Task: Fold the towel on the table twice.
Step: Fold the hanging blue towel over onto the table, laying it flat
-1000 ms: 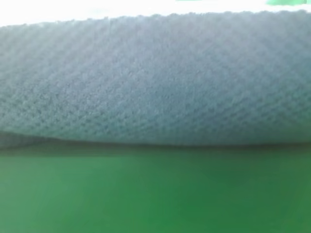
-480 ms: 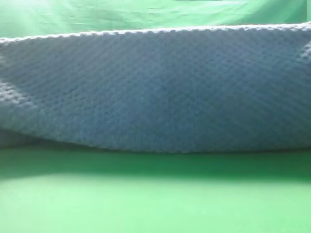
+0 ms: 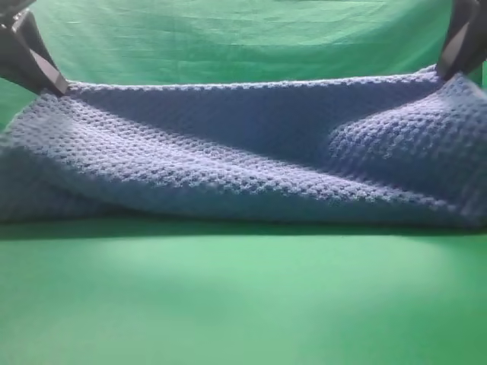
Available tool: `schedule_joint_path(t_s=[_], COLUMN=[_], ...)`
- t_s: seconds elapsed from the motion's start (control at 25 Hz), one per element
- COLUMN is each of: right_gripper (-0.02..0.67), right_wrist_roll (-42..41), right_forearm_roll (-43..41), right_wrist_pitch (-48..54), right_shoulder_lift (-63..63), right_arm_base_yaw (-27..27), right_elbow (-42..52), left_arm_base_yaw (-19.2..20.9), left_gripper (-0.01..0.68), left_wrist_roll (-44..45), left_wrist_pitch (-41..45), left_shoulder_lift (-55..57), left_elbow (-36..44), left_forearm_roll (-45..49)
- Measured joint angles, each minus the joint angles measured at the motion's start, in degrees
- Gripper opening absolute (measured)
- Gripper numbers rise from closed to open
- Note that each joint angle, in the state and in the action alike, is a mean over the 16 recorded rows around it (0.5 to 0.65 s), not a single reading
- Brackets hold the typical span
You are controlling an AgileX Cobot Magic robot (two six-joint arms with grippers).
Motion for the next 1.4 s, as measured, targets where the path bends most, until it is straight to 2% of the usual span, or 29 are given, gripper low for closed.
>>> schedule_joint_path(t_s=[0.56, 0.72, 0.8, 0.92, 1.2, 1.32, 1.4], right_gripper=[0.0, 0.007, 0.029, 0.104, 0.38, 0.494, 0.55], right_wrist_roll=[-1.5, -1.8, -2.1, -2.6, -3.9, -4.3, -4.5], right_forearm_roll=[-0.6, -0.7, -0.7, -0.7, -0.7, -0.8, -1.0], right_wrist_pitch=[-5.2, -6.2, -6.7, -7.3, -7.9, -7.2, -6.1], right_shoulder_lift=[15.8, 18.3, 19.2, 19.9, 19.7, 18.6, 17.6], right_arm_base_yaw=[-0.7, -0.9, -1.0, -1.1, -1.1, -1.1, -1.1], right_elbow=[-11.1, -12.7, -13.2, -13.5, -13.7, -13.7, -13.7], left_arm_base_yaw=[0.0, 0.0, 0.0, 0.0, 0.0, 0.0, 0.0], left_gripper=[0.0, 0.021, 0.054, 0.145, 0.42, 0.496, 0.517], left_wrist_roll=[4.8, 7.4, 8.9, 11.1, 14.3, 14.9, 14.8], left_wrist_pitch=[0.7, 1.0, 1.1, 1.2, 1.0, 1.3, 2.0], left_shoulder_lift=[14.8, 17.1, 17.9, 18.8, 18.7, 17.7, 16.7], left_elbow=[-12.7, -14.1, -14.6, -15.1, -15.3, -15.3, -15.3], left_forearm_roll=[-2.8, -4.1, -4.8, -5.6, -6.0, -5.6, -5.1])
